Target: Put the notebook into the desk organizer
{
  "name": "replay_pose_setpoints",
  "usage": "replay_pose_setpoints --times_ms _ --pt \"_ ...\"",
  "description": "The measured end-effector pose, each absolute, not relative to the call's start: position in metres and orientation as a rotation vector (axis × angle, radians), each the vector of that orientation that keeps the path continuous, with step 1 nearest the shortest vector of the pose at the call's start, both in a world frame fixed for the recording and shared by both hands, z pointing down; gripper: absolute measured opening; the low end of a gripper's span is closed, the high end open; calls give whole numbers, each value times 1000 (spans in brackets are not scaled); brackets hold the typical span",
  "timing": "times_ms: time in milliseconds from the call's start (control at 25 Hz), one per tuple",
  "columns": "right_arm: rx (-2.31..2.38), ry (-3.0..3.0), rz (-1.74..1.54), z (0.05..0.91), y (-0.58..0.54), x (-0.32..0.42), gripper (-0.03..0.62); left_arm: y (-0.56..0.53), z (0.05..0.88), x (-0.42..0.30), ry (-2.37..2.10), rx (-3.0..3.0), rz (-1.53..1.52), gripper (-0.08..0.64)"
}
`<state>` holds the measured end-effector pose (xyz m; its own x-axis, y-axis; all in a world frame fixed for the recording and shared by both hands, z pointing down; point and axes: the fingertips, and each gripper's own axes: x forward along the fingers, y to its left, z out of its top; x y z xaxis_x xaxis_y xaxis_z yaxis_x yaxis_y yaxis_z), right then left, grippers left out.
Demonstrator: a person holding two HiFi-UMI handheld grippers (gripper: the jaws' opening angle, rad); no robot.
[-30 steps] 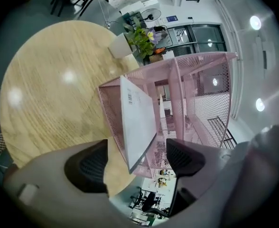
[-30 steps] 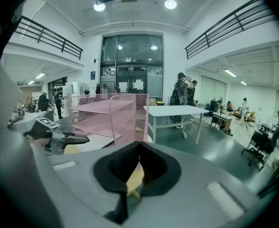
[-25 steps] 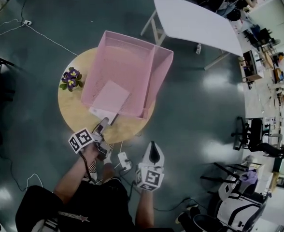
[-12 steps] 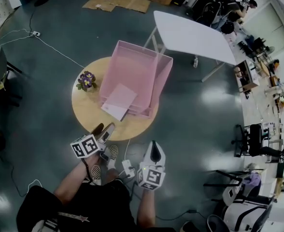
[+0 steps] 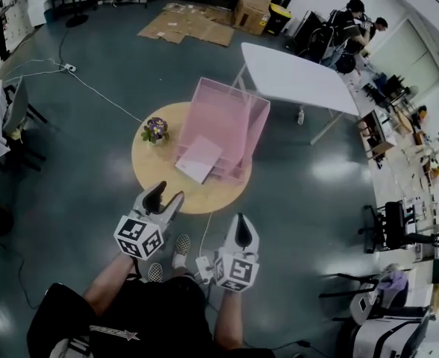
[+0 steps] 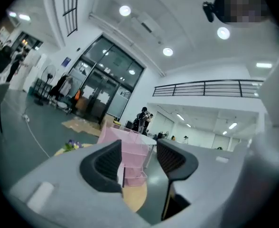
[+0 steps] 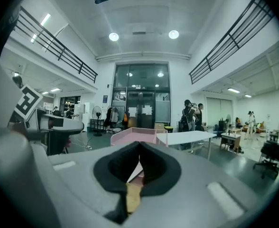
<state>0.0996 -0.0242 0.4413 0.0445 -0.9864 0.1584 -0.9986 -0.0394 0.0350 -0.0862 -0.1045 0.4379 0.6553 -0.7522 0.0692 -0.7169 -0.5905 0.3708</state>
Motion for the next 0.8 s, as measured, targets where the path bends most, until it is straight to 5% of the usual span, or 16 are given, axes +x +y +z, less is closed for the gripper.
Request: replay_pose_setpoints --times_ms 800 --pt "2182 -2141 77 423 50 28 6 -16 417 -151 -1321 2808 177 32"
